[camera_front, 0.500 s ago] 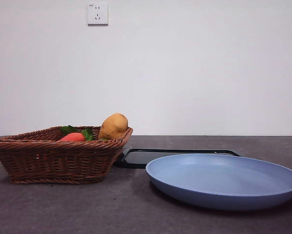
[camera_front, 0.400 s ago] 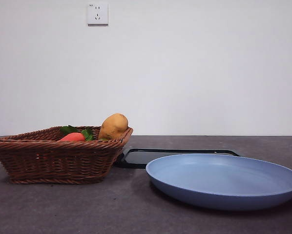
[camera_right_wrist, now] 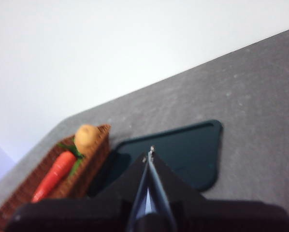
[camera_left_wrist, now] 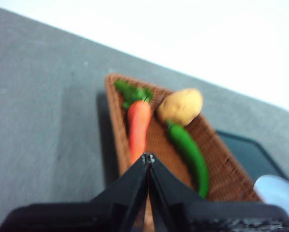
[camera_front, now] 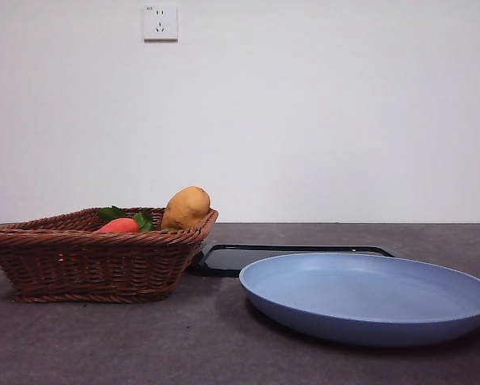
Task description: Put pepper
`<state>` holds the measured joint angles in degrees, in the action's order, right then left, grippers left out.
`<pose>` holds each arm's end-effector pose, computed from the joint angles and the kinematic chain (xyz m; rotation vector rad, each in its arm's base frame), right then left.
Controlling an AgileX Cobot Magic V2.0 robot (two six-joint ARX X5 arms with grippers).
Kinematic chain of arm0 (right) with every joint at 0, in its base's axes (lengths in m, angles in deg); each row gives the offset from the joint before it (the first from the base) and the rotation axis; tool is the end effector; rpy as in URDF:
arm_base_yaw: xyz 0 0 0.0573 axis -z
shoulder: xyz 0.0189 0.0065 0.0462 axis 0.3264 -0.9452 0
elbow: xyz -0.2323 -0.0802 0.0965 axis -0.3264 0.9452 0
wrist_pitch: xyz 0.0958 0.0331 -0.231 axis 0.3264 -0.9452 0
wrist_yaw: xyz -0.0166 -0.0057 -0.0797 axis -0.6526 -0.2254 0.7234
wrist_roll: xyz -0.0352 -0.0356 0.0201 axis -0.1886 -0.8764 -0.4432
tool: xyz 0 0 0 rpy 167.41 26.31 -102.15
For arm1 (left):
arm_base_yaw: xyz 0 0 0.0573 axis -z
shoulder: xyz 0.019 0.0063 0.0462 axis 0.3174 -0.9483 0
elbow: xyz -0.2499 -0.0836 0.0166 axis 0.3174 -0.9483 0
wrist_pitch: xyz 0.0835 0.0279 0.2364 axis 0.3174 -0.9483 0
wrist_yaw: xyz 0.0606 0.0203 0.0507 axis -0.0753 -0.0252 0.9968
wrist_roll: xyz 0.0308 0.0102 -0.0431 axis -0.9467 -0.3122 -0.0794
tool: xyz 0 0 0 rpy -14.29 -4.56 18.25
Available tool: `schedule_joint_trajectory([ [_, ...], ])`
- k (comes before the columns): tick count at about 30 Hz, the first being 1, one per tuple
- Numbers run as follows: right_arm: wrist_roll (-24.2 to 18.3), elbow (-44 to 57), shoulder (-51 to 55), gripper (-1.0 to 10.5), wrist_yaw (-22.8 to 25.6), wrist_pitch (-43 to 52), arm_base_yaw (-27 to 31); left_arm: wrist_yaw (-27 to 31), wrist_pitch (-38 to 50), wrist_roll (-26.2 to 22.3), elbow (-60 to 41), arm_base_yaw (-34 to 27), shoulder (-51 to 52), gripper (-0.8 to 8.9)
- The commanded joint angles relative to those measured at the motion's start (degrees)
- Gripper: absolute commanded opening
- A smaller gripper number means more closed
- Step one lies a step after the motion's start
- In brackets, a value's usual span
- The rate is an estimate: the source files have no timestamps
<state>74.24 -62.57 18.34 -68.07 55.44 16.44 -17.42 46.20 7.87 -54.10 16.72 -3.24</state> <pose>0.0952 0.0134 0.1814 0.4394 0.0796 0.3539 0.0993 -0.0057 0.1774 -0.4037 0.1658 -0.2517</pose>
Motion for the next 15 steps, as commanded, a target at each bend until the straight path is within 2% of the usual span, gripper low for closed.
schedule_joint_trajectory([
  [1,2.1,-4.3,-2.4,0.0,0.0,0.7,-0.2,-0.5,-0.5,0.5,4.4,-0.2,-2.1,0.07],
  [6,0.7,-12.0,-9.9,0.0,-0.4,-1.5,-0.2,-3.5,-3.2,-1.2,11.8,-0.2,-8.9,0.07],
  [10,-4.2,-20.9,-18.3,0.0,-4.4,-9.3,-0.2,-8.1,-8.6,-4.5,18.1,-0.2,-15.2,0.07],
  [15,-11.8,-32.3,-28.7,0.0,-7.7,-21.3,-0.7,-14.1,-17.2,-11.5,26.0,-0.2,-22.6,0.07],
])
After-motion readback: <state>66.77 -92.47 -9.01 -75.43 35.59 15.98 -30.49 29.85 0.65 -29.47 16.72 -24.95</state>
